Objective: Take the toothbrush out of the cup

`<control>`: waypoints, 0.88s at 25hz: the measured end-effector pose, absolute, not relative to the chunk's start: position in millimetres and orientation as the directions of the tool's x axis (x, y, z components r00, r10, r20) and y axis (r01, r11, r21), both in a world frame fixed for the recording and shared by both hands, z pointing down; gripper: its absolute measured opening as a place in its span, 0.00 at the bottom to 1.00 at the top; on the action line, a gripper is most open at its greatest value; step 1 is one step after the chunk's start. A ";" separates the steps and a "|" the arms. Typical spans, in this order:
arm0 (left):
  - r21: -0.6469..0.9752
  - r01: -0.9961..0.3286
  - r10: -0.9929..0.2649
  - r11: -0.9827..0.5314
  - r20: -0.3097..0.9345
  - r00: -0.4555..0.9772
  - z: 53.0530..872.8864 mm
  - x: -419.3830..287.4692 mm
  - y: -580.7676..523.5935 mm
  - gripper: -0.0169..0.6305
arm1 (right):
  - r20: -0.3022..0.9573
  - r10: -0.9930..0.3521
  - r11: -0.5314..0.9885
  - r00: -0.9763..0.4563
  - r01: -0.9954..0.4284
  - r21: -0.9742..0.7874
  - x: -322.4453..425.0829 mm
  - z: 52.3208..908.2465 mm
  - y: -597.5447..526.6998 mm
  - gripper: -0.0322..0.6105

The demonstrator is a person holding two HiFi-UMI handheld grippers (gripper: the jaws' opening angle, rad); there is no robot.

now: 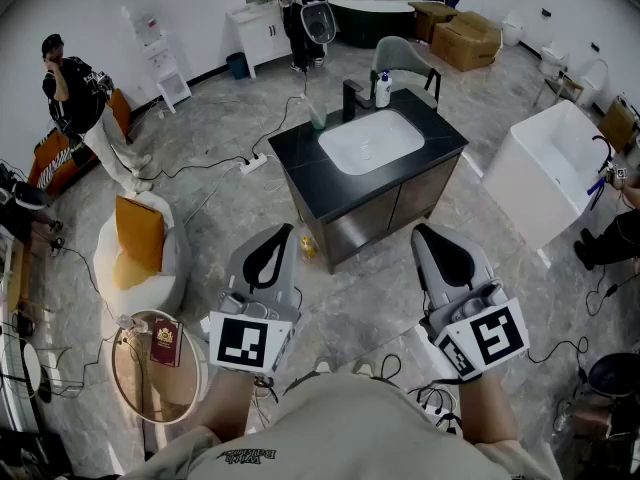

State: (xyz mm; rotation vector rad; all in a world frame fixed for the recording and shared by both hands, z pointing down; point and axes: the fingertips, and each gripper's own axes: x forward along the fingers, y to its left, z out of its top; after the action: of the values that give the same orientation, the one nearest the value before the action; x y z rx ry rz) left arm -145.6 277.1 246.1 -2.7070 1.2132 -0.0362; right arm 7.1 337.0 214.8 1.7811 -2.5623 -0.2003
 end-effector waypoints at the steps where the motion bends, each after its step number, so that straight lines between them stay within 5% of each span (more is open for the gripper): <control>1: -0.169 -0.738 -0.742 -0.653 -0.052 0.669 245.6 -144.0 277.4 0.03 | -0.067 -0.933 0.346 -0.354 -0.932 0.109 7.6 214.1 337.4 0.05; 22: -0.151 -0.740 -0.739 -0.655 -0.074 0.670 250.2 -106.9 292.2 0.03 | -0.064 -0.925 0.368 -0.374 -0.926 0.089 42.1 220.2 342.5 0.05</control>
State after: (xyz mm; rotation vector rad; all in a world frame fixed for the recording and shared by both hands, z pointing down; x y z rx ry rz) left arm -106.9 292.2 250.2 -2.7145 1.2127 0.0094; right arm 42.1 342.5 220.2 1.7590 -2.6004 -0.1725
